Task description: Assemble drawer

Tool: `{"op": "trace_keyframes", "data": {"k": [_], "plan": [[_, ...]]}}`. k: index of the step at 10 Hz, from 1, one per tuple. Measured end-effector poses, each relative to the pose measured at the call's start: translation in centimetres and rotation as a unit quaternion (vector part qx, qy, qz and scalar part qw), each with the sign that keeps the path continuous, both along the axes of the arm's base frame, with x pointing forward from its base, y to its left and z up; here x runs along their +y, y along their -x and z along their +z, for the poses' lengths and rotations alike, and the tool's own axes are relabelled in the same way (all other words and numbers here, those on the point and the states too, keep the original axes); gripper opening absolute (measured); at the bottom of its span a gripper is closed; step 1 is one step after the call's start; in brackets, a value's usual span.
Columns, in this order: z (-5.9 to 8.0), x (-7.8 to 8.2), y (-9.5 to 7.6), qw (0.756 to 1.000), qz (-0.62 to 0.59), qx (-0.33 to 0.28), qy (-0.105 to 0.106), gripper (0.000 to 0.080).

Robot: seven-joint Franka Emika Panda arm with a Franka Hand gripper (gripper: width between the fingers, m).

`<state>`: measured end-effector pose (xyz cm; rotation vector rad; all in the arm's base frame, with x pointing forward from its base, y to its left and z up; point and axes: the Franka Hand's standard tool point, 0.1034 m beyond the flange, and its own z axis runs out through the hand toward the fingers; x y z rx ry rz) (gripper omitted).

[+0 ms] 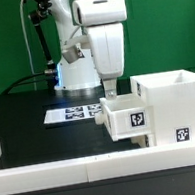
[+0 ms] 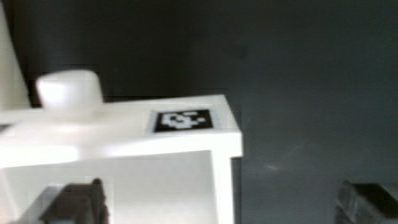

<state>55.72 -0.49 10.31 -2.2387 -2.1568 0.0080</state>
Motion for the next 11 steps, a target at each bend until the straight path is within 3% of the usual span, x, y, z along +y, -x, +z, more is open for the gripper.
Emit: {"op": "trace_keyframes", "data": {"k": [1, 4, 7, 8, 10, 11], "plan": [[0.4, -1.2, -1.2, 1.0, 0.016, -0.003, -0.001, 0.0649], [-0.7, -3.7, -4.3, 0.999, 0.035, 0.017, -0.01, 0.0649], [-0.9, -4.2, -4.2, 0.999, 0.037, 0.016, -0.015, 0.0649], [-1.2, -4.8, -4.1, 0.999, 0.032, 0.017, -0.036, 0.0649], [-2.7, -4.4, -4.1, 0.998, 0.028, 0.025, -0.06, 0.0649], [-2.9, -4.2, -4.4, 0.996, 0.02, 0.028, -0.081, 0.0649]]}}
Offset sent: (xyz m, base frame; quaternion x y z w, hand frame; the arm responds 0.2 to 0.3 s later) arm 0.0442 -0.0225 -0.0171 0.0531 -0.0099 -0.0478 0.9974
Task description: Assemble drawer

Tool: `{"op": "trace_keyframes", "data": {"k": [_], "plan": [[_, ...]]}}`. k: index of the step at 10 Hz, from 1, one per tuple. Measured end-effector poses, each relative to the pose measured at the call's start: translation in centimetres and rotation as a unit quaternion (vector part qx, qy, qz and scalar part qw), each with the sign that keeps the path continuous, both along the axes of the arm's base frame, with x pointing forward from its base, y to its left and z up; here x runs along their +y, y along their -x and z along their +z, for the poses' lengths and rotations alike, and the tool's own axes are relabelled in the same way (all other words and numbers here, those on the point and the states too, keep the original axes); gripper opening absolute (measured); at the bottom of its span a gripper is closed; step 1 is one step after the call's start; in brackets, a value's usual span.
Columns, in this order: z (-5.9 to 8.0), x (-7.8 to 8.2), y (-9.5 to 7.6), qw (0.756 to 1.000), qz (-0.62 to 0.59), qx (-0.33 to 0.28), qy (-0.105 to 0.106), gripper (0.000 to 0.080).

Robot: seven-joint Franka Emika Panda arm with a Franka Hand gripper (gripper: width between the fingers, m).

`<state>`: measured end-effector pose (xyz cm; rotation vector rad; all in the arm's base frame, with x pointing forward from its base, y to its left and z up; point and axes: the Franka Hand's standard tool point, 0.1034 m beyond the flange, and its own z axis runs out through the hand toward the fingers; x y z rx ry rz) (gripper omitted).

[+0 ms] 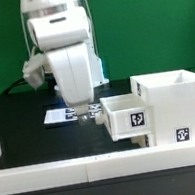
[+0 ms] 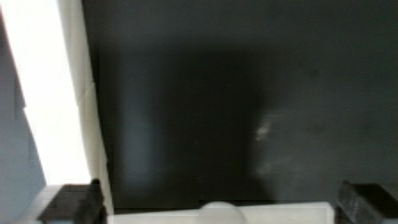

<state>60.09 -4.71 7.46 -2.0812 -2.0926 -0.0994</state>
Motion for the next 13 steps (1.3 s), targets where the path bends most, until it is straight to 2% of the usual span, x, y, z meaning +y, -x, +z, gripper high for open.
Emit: {"op": "trace_keyframes", "data": {"k": [3, 7, 10, 11, 13], "plan": [[-0.7, 2.4, 0.1, 1.0, -0.012, 0.009, -0.005, 0.0649], [-0.7, 2.7, 0.1, 1.0, -0.012, 0.007, -0.005, 0.0649], [-0.7, 4.8, 0.3, 1.0, 0.01, 0.004, -0.006, 0.0649], [-0.7, 5.4, 0.2, 1.0, 0.021, 0.003, -0.001, 0.0649], [-0.5, 5.6, 0.2, 1.0, 0.019, 0.003, 0.017, 0.0649]]}}
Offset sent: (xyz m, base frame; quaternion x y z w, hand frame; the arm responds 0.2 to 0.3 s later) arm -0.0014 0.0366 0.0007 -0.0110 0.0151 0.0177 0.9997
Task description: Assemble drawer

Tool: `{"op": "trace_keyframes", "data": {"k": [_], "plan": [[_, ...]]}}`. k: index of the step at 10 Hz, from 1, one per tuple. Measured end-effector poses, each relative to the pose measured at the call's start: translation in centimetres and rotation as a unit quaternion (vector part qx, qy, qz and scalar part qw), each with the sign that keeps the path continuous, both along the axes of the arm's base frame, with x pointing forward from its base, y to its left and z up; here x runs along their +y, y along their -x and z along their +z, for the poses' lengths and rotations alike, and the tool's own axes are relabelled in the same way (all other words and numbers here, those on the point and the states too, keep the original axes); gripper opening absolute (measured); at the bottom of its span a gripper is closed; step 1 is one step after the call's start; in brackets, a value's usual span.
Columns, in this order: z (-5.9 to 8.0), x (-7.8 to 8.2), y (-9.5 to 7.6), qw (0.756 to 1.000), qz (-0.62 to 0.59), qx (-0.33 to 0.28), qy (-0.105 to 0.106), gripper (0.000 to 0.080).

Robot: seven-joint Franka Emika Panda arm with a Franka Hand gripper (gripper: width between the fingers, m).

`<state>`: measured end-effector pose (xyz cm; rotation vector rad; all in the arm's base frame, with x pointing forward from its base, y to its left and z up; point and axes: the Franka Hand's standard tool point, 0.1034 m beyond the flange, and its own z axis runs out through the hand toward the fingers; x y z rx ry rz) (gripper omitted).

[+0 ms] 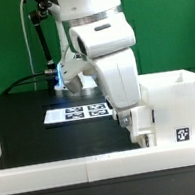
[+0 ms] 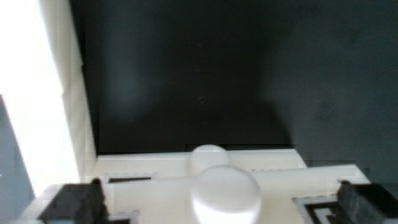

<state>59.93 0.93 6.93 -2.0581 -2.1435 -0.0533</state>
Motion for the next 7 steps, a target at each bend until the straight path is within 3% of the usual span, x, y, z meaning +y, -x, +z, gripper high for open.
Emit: {"op": "trace_keyframes", "data": {"k": [3, 7], "plan": [[0.2, 0.96, 0.0, 1.0, -0.013, 0.002, 0.003, 0.0649], [0.03, 0.85, 0.18, 1.0, -0.027, 0.006, 0.004, 0.0649]]}}
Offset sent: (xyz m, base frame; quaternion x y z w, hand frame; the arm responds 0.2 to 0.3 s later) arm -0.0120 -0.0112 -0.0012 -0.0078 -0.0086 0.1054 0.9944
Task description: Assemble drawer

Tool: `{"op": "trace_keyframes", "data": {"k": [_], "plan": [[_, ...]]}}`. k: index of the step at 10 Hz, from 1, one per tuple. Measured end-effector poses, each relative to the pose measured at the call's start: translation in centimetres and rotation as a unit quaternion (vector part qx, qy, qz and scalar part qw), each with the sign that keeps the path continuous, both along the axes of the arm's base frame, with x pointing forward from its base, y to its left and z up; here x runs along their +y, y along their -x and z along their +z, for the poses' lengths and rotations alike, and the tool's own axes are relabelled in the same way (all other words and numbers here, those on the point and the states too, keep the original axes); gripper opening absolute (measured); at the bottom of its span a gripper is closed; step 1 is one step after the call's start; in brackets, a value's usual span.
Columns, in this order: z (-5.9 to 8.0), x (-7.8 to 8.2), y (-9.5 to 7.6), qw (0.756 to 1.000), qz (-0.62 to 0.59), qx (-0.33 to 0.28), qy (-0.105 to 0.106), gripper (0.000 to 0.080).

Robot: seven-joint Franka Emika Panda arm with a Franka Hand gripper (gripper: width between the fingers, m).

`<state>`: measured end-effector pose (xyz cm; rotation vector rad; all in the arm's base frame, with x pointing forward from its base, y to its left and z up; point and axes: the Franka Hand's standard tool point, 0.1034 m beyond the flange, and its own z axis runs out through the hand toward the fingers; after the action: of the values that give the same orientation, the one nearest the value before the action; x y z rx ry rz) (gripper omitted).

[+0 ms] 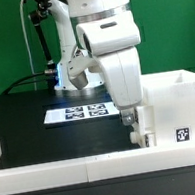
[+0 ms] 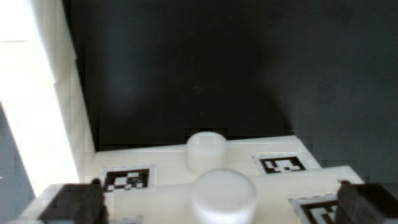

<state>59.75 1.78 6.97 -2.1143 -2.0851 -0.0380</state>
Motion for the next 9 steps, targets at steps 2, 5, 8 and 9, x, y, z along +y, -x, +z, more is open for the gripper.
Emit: {"op": "trace_keyframes", "data": {"k": [2, 5, 8, 9], "plan": [[0.1, 1.0, 0.1, 1.0, 0.007, 0.001, -0.002, 0.0649], [0.4, 2.1, 0.0, 1.0, 0.005, 0.002, -0.003, 0.0649], [0.1, 0.7, -0.1, 1.0, 0.017, 0.001, -0.003, 0.0649], [-0.2, -1.4, 0.2, 1.0, 0.026, 0.013, -0.003, 0.0649]]}}
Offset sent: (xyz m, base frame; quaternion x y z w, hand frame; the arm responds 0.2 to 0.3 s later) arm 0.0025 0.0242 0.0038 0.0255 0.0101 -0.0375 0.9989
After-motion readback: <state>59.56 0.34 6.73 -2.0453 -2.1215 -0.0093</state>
